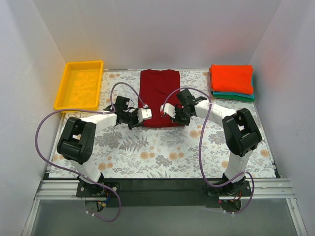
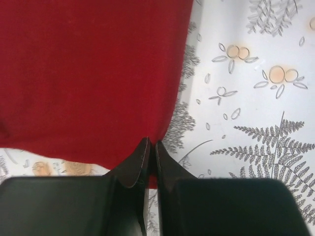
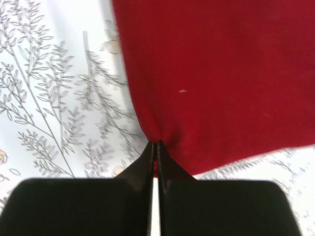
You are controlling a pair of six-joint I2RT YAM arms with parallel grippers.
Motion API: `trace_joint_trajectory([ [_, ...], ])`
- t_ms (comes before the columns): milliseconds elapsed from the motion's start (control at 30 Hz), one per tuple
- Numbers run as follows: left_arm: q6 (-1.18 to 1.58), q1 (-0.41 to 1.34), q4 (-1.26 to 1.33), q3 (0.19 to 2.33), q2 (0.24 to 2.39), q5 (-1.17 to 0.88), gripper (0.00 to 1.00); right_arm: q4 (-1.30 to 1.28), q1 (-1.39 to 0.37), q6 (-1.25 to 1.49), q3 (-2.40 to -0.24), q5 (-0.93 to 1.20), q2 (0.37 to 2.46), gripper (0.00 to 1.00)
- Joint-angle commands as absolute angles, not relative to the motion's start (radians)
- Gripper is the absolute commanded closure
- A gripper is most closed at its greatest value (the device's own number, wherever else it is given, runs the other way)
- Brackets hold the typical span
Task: Fold and stack the t-shirts
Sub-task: Fold the tshirt
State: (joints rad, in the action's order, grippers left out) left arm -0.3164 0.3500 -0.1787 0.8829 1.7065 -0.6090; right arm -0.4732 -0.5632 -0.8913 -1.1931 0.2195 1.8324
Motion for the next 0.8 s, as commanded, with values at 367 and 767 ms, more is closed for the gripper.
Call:
trace_joint_trajectory([
  [367,-0.414,0.321,-0.612,1.034,1.513,-0.698,1.00,-0.784,-0.532,-0.887,-1.330,0.268,1.629,0.99],
  [767,-0.494,0.485,-1.063,0.807,0.994,-0.814,1.00,-0.972,-0.814,-0.756,-1.026,0.385,1.185,0.99],
])
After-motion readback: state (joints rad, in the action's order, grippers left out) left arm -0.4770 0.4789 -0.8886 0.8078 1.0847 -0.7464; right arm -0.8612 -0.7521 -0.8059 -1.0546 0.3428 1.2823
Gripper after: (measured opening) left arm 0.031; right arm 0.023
